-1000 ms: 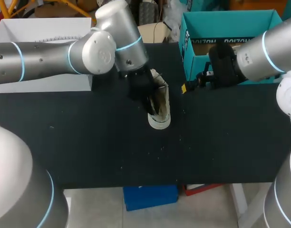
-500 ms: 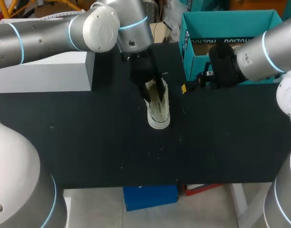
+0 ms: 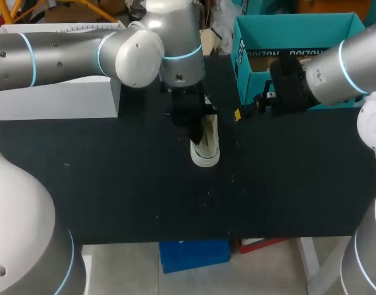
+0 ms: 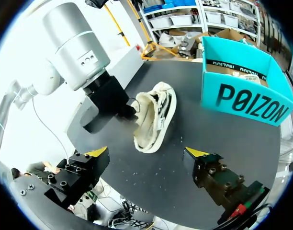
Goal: Take the shoe out of the shoebox, open the shoe tongue, remove and reinsert the insole, then place the shoe into the shoebox
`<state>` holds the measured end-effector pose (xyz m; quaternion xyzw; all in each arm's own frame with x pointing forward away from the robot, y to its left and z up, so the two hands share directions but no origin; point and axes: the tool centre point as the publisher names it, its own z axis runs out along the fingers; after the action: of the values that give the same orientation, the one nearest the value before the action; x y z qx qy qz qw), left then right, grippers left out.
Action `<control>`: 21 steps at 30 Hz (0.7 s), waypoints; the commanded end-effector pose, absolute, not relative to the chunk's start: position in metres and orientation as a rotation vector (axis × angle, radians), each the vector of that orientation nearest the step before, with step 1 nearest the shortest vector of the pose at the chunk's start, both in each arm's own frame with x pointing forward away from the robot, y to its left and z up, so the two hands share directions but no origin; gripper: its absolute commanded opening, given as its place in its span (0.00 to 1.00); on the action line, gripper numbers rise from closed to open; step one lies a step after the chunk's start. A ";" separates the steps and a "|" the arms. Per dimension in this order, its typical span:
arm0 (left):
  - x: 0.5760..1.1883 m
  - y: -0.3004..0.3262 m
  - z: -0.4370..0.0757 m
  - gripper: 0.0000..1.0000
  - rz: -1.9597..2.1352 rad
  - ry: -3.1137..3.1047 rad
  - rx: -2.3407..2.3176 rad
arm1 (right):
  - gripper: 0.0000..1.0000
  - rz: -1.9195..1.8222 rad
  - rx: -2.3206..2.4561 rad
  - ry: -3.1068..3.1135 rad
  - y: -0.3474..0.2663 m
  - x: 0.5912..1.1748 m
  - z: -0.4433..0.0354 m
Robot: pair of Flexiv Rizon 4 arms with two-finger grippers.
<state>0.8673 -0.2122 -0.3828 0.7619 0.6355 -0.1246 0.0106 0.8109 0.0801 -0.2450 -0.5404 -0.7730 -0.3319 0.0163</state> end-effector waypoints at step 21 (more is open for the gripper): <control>0.877 -0.222 -0.350 0.00 -0.532 1.864 2.135 | 1.00 -1.028 -1.684 -2.405 0.081 0.811 -0.245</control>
<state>0.8800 -0.2490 -0.3741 0.7467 0.6409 -0.1586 0.0805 0.8109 0.0801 -0.2450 -0.5405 -0.7730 -0.3319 0.0163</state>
